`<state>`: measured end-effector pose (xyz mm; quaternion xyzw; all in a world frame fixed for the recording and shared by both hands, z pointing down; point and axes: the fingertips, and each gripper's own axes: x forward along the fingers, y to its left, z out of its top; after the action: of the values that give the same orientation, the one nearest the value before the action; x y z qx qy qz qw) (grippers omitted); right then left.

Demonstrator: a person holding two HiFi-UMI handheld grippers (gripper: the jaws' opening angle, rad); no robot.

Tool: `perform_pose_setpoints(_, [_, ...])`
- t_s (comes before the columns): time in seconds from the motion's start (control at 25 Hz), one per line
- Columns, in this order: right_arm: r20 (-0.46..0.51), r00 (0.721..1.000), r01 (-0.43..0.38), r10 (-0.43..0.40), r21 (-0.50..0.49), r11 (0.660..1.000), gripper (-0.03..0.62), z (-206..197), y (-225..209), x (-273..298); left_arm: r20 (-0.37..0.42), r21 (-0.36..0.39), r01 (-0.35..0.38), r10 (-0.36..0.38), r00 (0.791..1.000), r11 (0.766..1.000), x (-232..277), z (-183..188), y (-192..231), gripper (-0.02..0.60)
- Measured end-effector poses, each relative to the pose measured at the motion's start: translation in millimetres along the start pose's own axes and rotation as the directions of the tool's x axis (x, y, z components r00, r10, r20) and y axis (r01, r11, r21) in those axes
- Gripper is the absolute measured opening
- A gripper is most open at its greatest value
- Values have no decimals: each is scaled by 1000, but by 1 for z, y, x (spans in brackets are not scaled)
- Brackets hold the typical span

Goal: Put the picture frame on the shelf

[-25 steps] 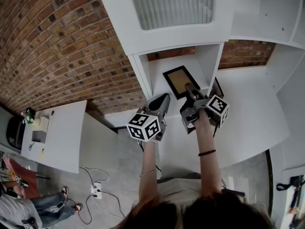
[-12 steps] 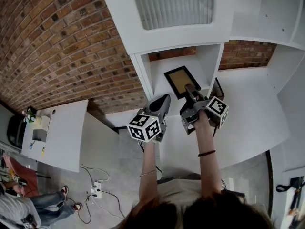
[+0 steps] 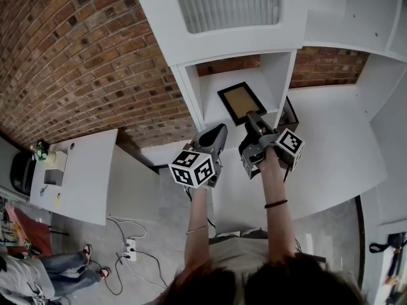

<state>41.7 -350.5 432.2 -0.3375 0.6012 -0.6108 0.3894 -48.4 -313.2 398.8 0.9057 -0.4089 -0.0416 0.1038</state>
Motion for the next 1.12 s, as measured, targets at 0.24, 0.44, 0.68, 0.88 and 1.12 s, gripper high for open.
perform_pose_setpoints(0.24, [-26,999,-25,25,31,999,190,-10,-2,-8,-2,-4,-6,6,1000,1000,-8,-4,-5,11])
perform_pose_setpoints(0.44, [-50,998,-39,41,40,998,190,-17,-4,-15,0,-8,-9,9,1000,1000,-15,-7,-11,11])
perform_pose_setpoints(0.68, [-88,992,-85,90,57,995,174,-26,2,-23,-2,-14,-11,11,1000,1000,-21,-11,-18,11])
perform_pose_setpoints(0.88, [-108,985,-126,132,53,991,105,-31,7,-33,-3,-13,-7,7,1000,1000,-28,-13,-26,11])
perform_pose_setpoints(1.12, [-135,977,-158,164,54,986,71,-38,10,-42,-3,-15,-11,11,1000,1000,-36,-15,-33,11])
